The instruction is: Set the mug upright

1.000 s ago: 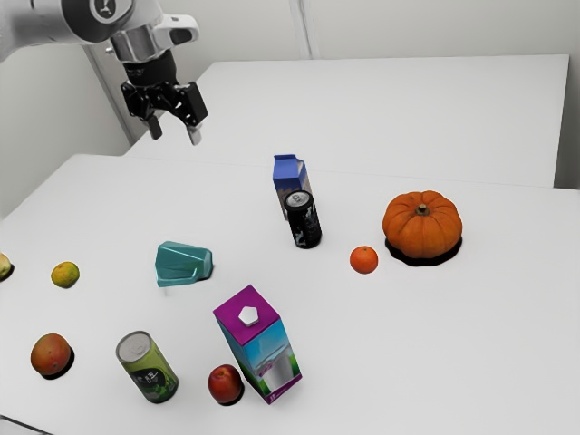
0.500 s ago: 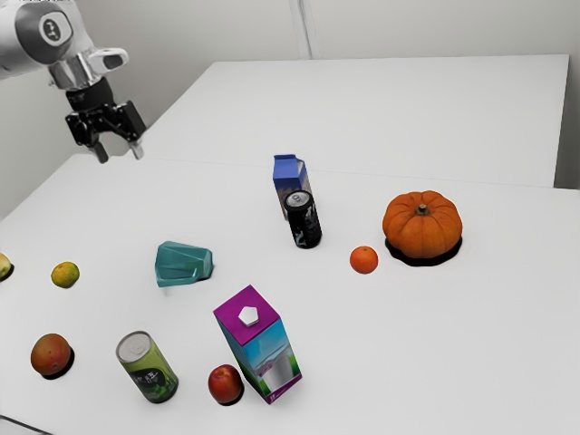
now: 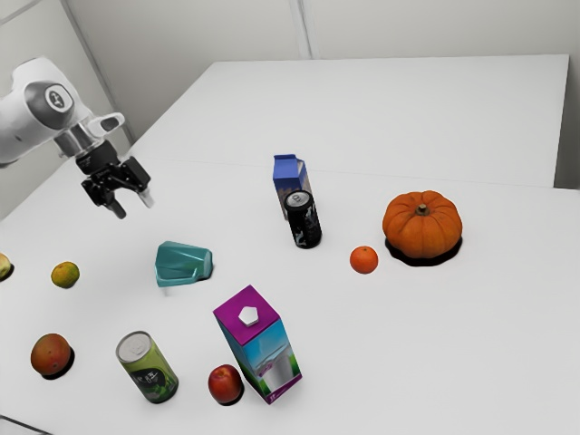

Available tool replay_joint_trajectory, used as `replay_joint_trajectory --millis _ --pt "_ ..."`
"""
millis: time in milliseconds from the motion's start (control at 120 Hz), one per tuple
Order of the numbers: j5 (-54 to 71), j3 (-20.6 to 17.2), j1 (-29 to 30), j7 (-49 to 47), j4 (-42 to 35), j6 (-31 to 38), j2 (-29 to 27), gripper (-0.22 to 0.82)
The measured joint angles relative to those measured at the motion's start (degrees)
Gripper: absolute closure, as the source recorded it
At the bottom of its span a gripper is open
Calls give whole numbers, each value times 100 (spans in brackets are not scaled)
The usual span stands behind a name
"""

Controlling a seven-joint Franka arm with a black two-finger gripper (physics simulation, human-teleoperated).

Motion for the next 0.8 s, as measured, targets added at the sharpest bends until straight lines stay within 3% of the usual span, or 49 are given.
replay_joint_trajectory --millis 367,800 --pt "-1216 66 113 761 -1019 1014 196 3" --pt "-2688 112 219 1846 -1439 1579 533 5"
